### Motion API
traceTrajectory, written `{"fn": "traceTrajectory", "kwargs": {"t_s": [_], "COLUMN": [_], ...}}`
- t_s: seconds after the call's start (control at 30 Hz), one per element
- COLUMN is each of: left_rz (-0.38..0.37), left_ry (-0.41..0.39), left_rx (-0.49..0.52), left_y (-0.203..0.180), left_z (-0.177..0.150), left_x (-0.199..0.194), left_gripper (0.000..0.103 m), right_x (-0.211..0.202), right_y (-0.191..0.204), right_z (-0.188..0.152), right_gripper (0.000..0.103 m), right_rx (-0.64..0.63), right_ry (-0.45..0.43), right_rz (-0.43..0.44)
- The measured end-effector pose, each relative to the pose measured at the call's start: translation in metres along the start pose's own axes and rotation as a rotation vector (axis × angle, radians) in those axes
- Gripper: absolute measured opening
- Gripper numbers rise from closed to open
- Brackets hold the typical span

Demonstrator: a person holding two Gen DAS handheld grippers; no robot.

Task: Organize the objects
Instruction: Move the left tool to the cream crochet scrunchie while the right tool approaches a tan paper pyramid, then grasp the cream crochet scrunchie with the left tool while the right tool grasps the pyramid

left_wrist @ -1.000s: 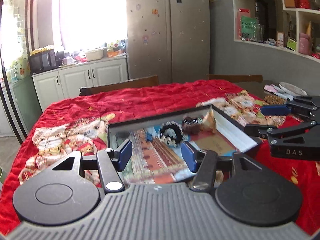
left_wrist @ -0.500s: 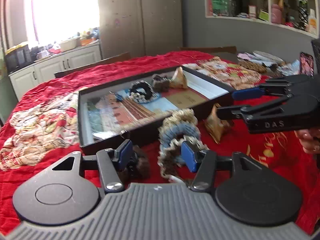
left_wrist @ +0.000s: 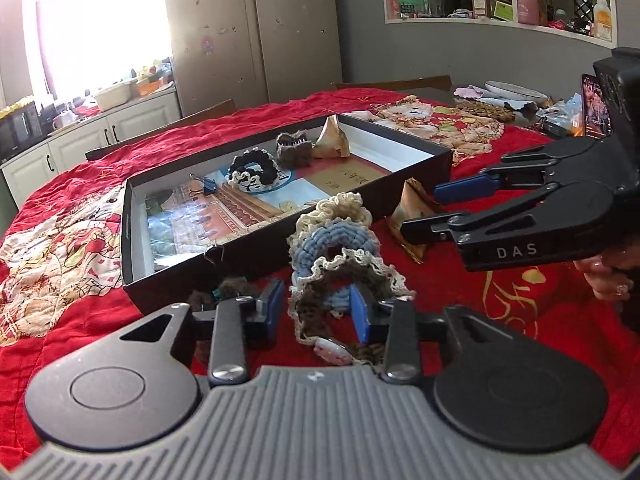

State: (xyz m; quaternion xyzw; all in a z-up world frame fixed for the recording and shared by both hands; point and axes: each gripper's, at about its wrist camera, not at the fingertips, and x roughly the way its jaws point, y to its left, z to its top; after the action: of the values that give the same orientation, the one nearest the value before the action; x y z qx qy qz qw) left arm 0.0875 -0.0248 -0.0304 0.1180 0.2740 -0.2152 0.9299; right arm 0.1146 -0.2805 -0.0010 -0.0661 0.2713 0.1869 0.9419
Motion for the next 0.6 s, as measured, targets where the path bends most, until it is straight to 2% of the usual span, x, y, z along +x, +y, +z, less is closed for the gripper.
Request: {"fn": "traceTrajectory", "kwargs": {"t_s": [0.13, 0.33, 0.6], "left_rz": [-0.001, -0.001, 0.004], "left_ry": [0.009, 0.019, 0.018], "left_rx": [-0.017, -0.04, -0.044], "left_y": [0.003, 0.007, 0.008], "left_z": [-0.001, -0.004, -0.005], "left_x": [0.005, 0.008, 0.007], "left_gripper": [0.031, 0.021, 0.015], "right_x": [0.002, 0.007, 0.012], "right_y": [0.0, 0.003, 0.0], "right_z": [0.001, 0.001, -0.001], "right_gripper": [0.043, 0.043, 0.038], "right_rx": [0.001, 0.004, 0.022], "right_ry": [0.002, 0.012, 0.033], "right_rz": [0.008, 0.016, 0.029]}}
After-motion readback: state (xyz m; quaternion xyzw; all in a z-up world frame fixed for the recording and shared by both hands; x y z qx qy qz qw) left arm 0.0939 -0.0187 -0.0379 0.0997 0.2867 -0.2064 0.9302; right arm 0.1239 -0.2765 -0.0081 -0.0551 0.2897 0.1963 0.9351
